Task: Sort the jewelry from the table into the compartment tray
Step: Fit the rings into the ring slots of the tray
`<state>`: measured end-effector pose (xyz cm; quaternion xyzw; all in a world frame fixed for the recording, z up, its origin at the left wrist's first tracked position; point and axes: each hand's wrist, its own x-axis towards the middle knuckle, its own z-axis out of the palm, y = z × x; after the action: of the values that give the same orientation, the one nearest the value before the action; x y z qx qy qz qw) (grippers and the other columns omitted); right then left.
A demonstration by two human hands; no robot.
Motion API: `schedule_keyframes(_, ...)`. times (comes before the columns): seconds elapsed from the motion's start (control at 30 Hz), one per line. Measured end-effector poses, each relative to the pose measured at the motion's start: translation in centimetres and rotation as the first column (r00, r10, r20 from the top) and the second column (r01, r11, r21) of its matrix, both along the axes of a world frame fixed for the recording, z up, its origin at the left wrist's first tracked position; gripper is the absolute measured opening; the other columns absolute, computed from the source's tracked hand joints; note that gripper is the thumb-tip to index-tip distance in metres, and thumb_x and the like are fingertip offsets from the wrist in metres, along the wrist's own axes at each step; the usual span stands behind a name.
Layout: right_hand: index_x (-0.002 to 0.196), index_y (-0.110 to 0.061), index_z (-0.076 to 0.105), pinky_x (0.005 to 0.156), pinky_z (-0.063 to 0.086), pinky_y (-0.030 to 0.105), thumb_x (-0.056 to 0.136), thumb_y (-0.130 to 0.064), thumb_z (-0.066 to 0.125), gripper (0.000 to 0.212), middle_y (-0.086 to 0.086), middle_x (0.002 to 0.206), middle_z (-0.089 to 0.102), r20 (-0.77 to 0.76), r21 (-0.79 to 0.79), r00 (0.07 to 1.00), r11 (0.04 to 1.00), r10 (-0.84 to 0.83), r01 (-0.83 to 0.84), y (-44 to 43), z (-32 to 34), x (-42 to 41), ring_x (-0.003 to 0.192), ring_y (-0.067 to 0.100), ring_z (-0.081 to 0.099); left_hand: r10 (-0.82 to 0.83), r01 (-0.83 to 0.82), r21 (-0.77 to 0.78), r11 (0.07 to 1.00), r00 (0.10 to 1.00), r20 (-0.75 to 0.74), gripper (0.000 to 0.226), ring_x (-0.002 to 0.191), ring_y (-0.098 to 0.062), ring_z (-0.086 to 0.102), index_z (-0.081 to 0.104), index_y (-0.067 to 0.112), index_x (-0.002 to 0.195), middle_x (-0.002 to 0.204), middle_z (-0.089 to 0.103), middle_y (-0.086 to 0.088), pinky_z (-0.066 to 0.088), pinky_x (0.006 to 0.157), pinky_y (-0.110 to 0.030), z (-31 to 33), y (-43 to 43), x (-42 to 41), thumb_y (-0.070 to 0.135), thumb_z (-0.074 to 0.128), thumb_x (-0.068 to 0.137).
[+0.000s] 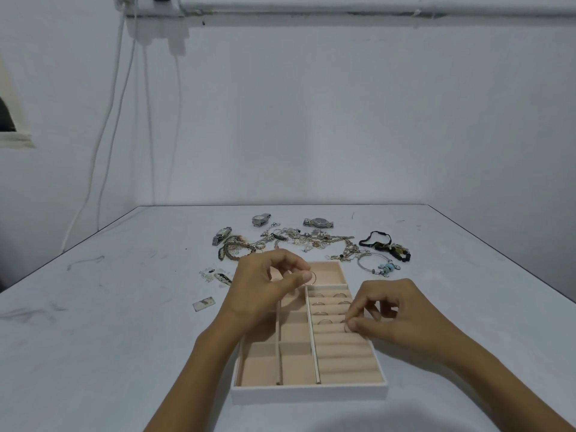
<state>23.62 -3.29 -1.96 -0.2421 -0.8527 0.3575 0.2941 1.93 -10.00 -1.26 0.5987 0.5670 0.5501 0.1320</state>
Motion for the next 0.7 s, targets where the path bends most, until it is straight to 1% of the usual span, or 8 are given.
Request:
schedule_keyframes(0.07,0.066,-0.021,0.074,0.058,0.035,0.015,0.072,-0.006,0.080,0.017,-0.010,0.068,0.066,0.010,0.023,1.000,1.000,0.009,-0.009,0.2,-0.2,0.0,0.063,0.005,0.050,-0.006,0.006,-0.008,1.000,1.000,-0.029,0.005,0.059,0.004,0.055,0.075,0.014,0.077,0.072,0.071,-0.010,0.035,0.059,-0.004,0.1,0.0,0.1,0.011,0.078,0.075)
schedule_keyframes(0.17,0.066,-0.022,0.074,0.060,0.035,0.014,0.071,-0.009,0.080,0.015,-0.006,0.072,0.066,0.010,0.046,0.999,0.998,0.034,-0.034,0.4,-0.4,0.0,0.066,0.007,0.051,-0.006,0.005,-0.012,1.000,0.998,-0.059,0.007,0.059,0.004,0.056,0.075,0.016,0.076,0.070,0.071,-0.009,0.036,0.059,-0.003,0.1,-0.1,0.2,0.011,0.078,0.075)
schedule_keyframes(0.3,0.067,-0.021,0.074,0.061,0.034,0.012,0.072,-0.007,0.079,0.015,-0.002,0.079,0.062,0.015,0.022,0.999,0.999,0.049,-0.049,0.5,-0.5,0.0,0.066,0.004,0.048,-0.012,0.010,-0.027,1.000,0.997,-0.074,0.007,0.058,0.003,0.058,0.074,0.017,0.076,0.070,0.071,-0.008,0.036,0.059,-0.003,0.1,-0.1,0.3,0.011,0.078,0.075)
schedule_keyframes(0.4,0.074,-0.025,0.074,0.061,0.034,0.013,0.076,-0.017,0.077,0.009,-0.005,0.085,0.062,0.052,0.010,0.996,0.997,0.077,-0.077,0.7,-0.3,0.2,0.068,0.003,0.048,-0.011,0.008,-0.036,0.999,0.997,-0.076,0.008,0.058,0.002,0.059,0.074,0.019,0.076,0.071,0.071,-0.008,0.036,0.059,-0.004,0.0,-0.1,0.2,0.012,0.078,0.074)
schedule_keyframes(0.47,0.076,-0.023,0.075,0.061,0.036,0.015,0.079,-0.018,0.076,0.006,-0.004,0.086,0.064,0.026,0.023,0.997,0.997,0.067,-0.067,1.0,-0.1,0.4,0.068,0.004,0.048,-0.005,0.002,-0.041,0.999,0.997,-0.075,0.009,0.058,0.001,0.059,0.074,0.020,0.076,0.072,0.072,-0.008,0.036,0.058,-0.005,0.0,-0.1,0.1,0.013,0.078,0.074)
schedule_keyframes(0.53,0.074,-0.021,0.074,0.061,0.036,0.015,0.080,-0.017,0.076,0.007,-0.004,0.084,0.064,-0.006,0.024,0.999,0.999,0.038,-0.038,1.1,0.1,0.4,0.067,0.005,0.048,-0.002,-0.001,-0.039,0.999,0.996,-0.087,0.010,0.059,0.001,0.060,0.074,0.021,0.076,0.072,0.072,-0.008,0.036,0.058,-0.005,0.0,-0.1,0.1,0.013,0.078,0.075)
schedule_keyframes(0.7,0.068,-0.023,0.073,0.060,0.033,0.012,0.075,-0.016,0.080,0.012,-0.004,0.082,0.063,0.037,0.017,0.999,0.999,0.034,-0.035,1.0,-0.4,0.1,0.066,0.001,0.047,-0.012,0.008,-0.040,0.999,0.994,-0.108,0.008,0.059,0.000,0.061,0.074,0.020,0.077,0.070,0.071,-0.006,0.037,0.059,-0.004,0.1,-0.2,0.1,0.012,0.078,0.075)
